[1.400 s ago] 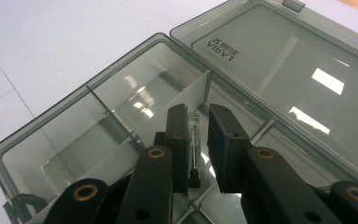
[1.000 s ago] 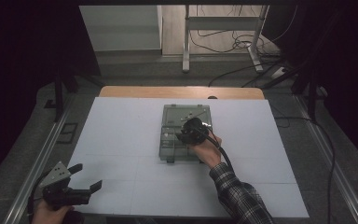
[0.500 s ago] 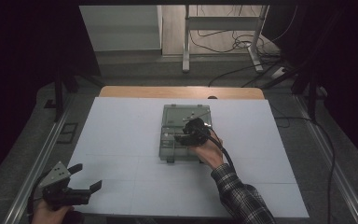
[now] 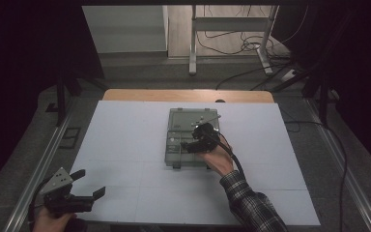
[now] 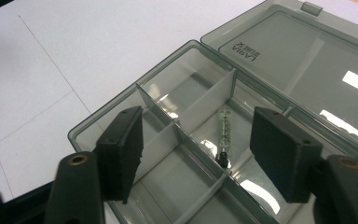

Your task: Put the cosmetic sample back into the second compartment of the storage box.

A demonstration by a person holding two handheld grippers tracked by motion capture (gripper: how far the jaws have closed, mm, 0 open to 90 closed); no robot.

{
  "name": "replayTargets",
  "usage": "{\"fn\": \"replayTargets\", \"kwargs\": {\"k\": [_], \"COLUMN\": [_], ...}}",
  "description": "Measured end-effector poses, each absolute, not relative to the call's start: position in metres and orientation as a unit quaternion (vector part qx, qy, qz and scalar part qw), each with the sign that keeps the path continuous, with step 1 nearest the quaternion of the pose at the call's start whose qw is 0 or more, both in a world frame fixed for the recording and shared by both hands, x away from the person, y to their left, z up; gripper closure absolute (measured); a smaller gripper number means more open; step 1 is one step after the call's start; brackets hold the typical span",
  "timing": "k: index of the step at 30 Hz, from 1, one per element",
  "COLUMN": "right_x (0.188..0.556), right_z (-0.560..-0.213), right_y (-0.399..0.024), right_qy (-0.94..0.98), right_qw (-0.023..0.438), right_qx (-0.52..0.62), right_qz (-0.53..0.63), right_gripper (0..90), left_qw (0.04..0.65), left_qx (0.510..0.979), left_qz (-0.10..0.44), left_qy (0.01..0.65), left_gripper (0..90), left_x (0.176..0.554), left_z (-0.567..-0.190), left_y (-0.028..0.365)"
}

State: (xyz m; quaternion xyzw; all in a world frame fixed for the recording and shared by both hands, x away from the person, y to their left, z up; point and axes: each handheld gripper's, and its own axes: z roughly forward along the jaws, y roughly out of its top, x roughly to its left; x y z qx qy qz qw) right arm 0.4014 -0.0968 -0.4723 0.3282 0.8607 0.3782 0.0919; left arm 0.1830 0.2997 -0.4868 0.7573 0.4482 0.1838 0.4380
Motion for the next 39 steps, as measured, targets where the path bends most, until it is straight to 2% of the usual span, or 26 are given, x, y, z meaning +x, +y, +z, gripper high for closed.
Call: {"fn": "replayTargets", "kwargs": {"k": [18, 27, 39], "right_x": [0.39, 0.383, 0.372], "right_z": [-0.466, -0.468, -0.468], "right_y": [-0.109, -0.11, -0.109], "right_qy": [0.862, 0.866, 0.871], "right_qw": [0.087, 0.076, 0.057], "right_qx": [0.328, 0.334, 0.318], "right_qz": [0.376, 0.364, 0.369], "right_gripper": [21.5, 12.2, 9.1], "left_qw": [0.44, 0.447, 0.446], "left_qx": [0.756, 0.752, 0.753], "left_qz": [0.183, 0.181, 0.182], "left_qy": [0.448, 0.449, 0.449], "left_gripper": [1.9, 1.9, 1.9], "left_x": [0.183, 0.182, 0.182], "left_z": [-0.487, -0.487, -0.487], "left_y": [0.3, 0.302, 0.302]}}
